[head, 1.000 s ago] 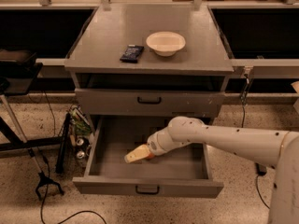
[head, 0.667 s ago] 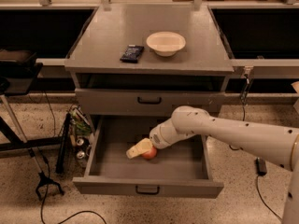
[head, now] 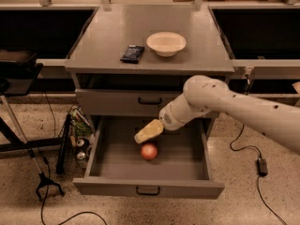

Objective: Place apple into middle drawer

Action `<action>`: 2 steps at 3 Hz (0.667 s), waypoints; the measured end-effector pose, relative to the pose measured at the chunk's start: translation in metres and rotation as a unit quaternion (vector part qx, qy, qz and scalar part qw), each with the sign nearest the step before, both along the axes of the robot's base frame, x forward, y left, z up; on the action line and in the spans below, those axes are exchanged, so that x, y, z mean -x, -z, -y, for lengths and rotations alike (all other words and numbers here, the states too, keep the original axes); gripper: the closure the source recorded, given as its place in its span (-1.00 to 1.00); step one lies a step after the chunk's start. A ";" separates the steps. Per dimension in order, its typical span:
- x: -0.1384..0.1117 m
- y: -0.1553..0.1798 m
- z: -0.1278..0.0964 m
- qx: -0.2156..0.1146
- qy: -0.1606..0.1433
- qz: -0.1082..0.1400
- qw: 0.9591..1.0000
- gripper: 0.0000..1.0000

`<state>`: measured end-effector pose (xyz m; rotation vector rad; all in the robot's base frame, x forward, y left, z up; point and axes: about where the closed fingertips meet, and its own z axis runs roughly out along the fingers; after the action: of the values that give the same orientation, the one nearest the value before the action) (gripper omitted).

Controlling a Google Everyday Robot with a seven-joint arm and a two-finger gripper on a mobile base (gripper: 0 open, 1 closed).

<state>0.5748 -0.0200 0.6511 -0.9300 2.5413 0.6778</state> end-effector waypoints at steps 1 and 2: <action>0.001 -0.048 0.020 0.022 0.013 0.006 1.000 -1.00; 0.002 -0.102 0.042 0.044 0.041 0.019 0.998 -1.00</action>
Offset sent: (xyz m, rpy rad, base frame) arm 0.0002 -0.0706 0.1642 -0.1324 -0.0710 -0.1578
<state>0.5729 -0.0615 0.7536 -0.8534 2.5777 0.5238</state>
